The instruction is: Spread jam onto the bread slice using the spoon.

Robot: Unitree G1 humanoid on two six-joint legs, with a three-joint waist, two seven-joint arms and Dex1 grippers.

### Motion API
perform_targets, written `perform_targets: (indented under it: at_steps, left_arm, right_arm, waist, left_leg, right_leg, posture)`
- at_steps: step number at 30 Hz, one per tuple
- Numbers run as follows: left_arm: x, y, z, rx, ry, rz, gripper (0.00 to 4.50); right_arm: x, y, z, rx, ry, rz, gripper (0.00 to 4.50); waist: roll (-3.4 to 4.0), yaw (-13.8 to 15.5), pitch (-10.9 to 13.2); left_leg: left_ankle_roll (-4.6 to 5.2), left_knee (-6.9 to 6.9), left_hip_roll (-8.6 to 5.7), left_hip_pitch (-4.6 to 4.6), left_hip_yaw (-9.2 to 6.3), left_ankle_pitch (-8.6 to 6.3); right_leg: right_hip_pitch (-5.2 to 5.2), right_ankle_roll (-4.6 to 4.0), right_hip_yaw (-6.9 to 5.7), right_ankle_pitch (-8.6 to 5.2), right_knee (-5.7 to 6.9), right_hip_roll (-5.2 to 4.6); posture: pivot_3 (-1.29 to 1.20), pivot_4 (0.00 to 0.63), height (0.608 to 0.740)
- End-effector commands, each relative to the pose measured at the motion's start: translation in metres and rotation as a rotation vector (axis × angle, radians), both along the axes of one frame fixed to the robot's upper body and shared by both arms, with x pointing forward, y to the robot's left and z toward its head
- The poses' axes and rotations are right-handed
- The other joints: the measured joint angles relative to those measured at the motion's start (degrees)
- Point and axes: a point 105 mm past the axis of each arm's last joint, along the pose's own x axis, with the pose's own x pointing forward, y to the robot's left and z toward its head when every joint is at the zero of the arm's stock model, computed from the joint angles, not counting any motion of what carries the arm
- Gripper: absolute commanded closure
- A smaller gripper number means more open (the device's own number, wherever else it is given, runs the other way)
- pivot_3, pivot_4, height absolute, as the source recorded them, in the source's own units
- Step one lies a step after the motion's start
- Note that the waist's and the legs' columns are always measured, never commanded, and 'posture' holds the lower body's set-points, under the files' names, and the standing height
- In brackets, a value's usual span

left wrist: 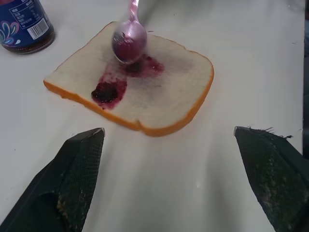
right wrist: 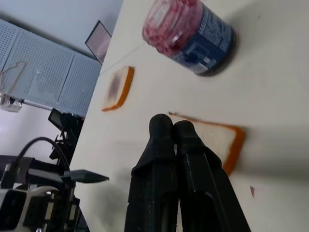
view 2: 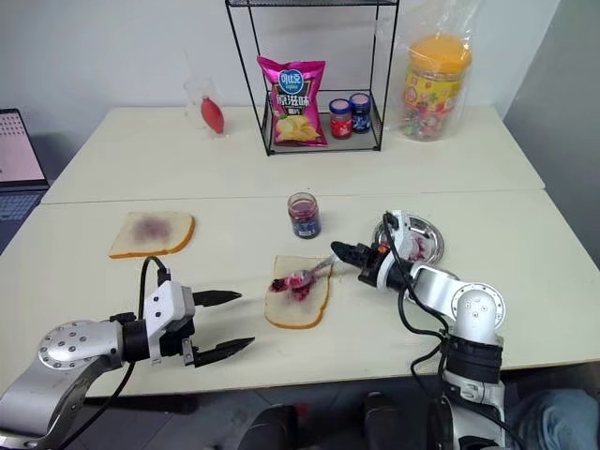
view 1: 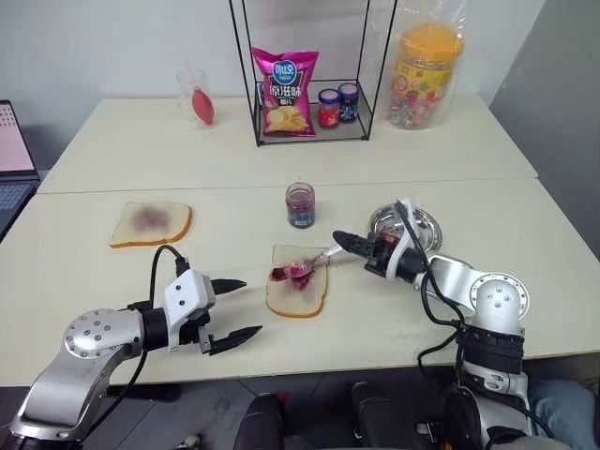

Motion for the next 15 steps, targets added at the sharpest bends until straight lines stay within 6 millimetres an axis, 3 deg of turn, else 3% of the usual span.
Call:
perform_targets:
  at_steps: [1, 5, 11, 15]
  left_arm:
    - [0.001, 0.004, 0.004, 0.011, -0.042, -0.004, 0.0]
    - [0.001, 0.004, 0.003, 0.011, -0.044, -0.009, 0.0]
    - [0.001, 0.005, 0.002, 0.011, -0.042, -0.007, 0.0]
    - [0.002, 0.004, 0.003, 0.008, -0.044, -0.007, 0.0]
  right_arm:
    - [0.008, -0.002, -0.006, -0.02, 0.007, -0.045, 4.47]
    - [0.007, -0.002, -0.016, -0.06, 0.025, -0.035, 4.47]
    - [-0.006, 0.01, 0.01, 0.053, -0.032, 0.044, 4.47]
    - [-0.008, 0.013, 0.01, 0.066, -0.02, 0.045, 4.47]
  waist:
    - [0.0, 0.02, 0.0]
    - [0.0, -0.04, 0.0]
    - [0.0, -0.07, 0.0]
    - [0.01, -0.22, 0.0]
  left_leg:
    - [0.0, -0.01, 0.0, 0.0, -0.01, 0.0]
    - [0.0, -0.05, 0.0, -0.01, 0.01, 0.0]
    - [0.0, -0.04, 0.0, 0.01, -0.01, 0.0]
    - [0.0, -0.06, 0.01, 0.0, -0.02, 0.0]
  right_leg:
    - [0.0, -0.01, -0.01, -0.01, 0.0, 0.0]
    - [-0.02, 0.01, 0.0, 0.0, -0.01, 0.0]
    - [-0.02, 0.02, -0.01, 0.0, 0.05, 0.0]
    - [-0.02, 0.02, -0.01, 0.01, 0.06, 0.01]
  posture:
    - [0.0, 0.15, 0.74]
    - [0.0, 0.15, 0.74]
    - [0.0, 0.15, 0.74]
    - [0.0, 0.15, 0.74]
